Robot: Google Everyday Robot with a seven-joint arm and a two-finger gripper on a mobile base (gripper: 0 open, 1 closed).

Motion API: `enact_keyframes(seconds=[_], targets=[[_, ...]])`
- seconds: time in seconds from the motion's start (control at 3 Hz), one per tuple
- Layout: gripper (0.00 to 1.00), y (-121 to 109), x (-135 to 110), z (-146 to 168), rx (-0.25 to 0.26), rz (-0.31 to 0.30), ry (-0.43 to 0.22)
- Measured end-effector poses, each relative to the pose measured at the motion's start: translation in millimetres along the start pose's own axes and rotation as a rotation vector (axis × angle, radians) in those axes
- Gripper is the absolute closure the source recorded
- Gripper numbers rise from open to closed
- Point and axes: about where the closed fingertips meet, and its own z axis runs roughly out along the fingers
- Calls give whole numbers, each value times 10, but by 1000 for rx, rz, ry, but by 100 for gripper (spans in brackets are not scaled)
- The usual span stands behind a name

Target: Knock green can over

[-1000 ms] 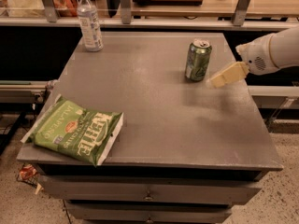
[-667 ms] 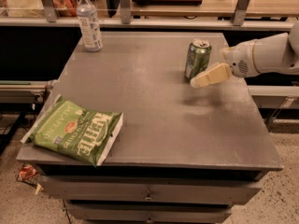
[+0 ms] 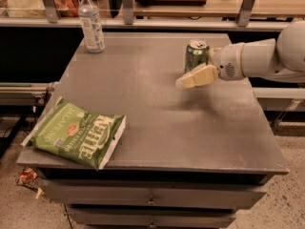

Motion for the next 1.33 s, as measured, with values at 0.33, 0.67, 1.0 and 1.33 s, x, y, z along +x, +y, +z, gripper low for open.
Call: enact_keyframes(seconds=[0.33, 0.67, 1.0, 1.33], targets=[[0, 159, -138, 94, -38, -8, -46], [0, 317, -270, 132, -77, -13, -84], [0, 515, -361, 177, -121, -25, -104], [0, 542, -351, 182, -124, -32, -104]])
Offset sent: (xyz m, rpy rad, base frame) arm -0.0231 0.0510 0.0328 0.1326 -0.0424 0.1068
